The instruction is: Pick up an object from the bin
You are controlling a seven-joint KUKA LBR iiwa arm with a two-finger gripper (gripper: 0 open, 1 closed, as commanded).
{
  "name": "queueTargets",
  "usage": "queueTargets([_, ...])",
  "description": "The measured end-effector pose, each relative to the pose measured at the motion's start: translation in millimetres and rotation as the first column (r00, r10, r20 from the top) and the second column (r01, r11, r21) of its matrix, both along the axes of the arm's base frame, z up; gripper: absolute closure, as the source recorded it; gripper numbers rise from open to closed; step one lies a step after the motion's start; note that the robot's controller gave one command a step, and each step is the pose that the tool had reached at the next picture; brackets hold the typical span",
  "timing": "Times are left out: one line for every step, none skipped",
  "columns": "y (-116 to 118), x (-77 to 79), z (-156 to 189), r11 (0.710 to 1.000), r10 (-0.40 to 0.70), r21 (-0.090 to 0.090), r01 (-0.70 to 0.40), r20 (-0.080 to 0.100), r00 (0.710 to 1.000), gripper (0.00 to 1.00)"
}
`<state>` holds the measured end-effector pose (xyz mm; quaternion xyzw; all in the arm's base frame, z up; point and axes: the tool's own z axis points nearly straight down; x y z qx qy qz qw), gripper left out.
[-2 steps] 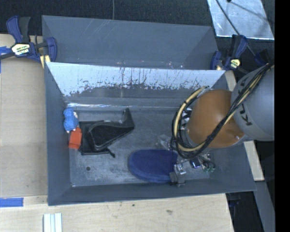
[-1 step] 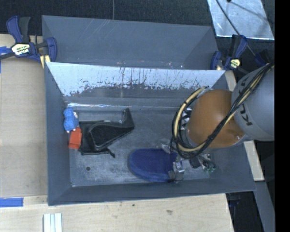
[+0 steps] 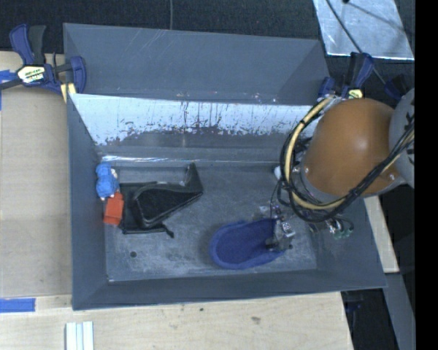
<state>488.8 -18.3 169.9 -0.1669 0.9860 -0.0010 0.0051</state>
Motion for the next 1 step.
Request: queueTargets([5.1,11.3,83.0,0.999,-0.037,0.001,0.037,0.002,0.999,1.00])
